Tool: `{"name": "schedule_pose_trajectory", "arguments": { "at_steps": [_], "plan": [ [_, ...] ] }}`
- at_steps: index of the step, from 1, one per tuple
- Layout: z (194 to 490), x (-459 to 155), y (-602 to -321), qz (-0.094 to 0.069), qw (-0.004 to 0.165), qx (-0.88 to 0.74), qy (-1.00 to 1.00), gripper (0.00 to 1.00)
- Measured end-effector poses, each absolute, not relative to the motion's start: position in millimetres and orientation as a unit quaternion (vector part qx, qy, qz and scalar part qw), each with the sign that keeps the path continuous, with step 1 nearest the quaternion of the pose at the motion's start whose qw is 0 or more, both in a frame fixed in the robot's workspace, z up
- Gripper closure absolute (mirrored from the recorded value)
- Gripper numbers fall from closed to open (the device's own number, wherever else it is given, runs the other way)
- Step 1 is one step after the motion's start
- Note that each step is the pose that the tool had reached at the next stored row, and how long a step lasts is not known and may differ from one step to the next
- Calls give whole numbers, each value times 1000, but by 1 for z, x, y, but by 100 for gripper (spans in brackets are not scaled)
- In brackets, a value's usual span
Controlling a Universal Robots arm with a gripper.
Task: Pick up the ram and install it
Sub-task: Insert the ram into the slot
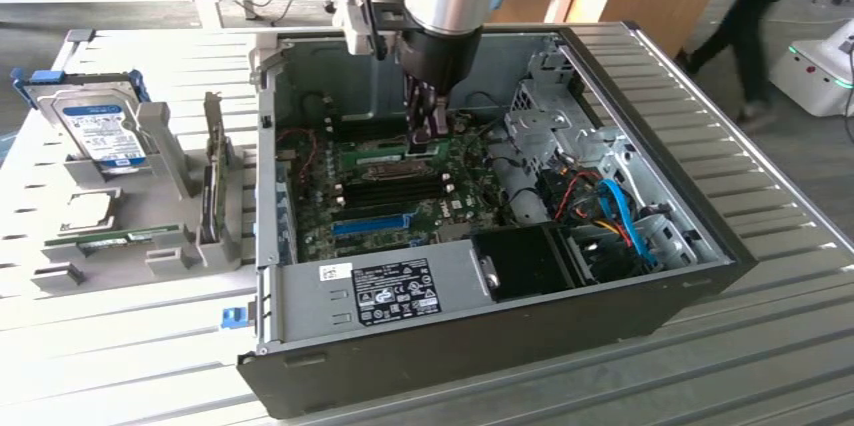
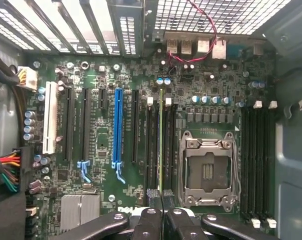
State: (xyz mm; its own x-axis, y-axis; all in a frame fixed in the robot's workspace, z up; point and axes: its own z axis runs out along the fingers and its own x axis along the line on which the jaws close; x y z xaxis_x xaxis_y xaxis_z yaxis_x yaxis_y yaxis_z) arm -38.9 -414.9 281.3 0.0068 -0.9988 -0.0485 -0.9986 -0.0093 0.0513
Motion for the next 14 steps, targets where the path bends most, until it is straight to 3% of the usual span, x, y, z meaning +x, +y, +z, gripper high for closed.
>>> {"name": "schedule_pose_trajectory", "arguments": {
  "at_steps": [14],
  "plan": [
    [265,-39,-415,-35,1,710,-704,88]
  ]
}}
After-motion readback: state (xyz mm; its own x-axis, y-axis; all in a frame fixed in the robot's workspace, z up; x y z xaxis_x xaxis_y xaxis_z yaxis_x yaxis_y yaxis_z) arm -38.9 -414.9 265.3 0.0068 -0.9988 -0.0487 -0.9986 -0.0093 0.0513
